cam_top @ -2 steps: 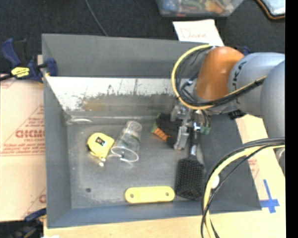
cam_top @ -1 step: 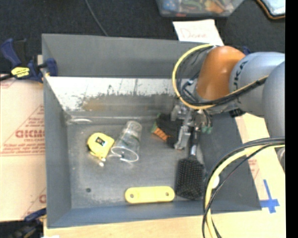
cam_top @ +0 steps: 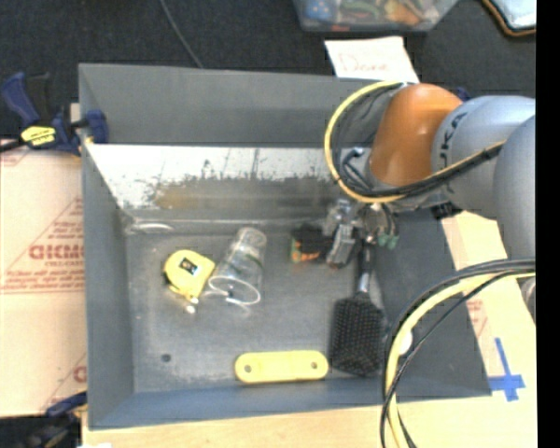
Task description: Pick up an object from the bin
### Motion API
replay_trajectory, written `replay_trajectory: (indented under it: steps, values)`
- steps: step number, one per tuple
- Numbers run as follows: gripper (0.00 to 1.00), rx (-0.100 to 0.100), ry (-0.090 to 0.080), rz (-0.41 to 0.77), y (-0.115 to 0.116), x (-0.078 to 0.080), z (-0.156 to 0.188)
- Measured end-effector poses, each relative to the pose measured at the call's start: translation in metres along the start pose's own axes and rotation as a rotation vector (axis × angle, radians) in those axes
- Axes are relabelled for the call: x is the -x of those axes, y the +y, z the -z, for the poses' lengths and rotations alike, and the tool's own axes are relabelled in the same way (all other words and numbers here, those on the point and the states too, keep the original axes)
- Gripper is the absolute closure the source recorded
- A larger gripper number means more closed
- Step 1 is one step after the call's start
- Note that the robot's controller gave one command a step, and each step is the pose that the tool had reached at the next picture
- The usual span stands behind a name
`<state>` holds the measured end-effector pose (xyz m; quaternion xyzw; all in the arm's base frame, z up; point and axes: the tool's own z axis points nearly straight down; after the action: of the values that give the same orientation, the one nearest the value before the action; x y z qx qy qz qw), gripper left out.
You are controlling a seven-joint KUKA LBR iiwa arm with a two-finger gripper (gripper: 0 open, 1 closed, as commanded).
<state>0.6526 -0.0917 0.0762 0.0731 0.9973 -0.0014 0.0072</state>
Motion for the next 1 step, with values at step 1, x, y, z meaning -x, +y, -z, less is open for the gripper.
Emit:
replay_trajectory:
  steps: [1]
  values:
    - [1.0, 0.0, 0.0, -0.004, 0.0, -0.0001, -0.0001]
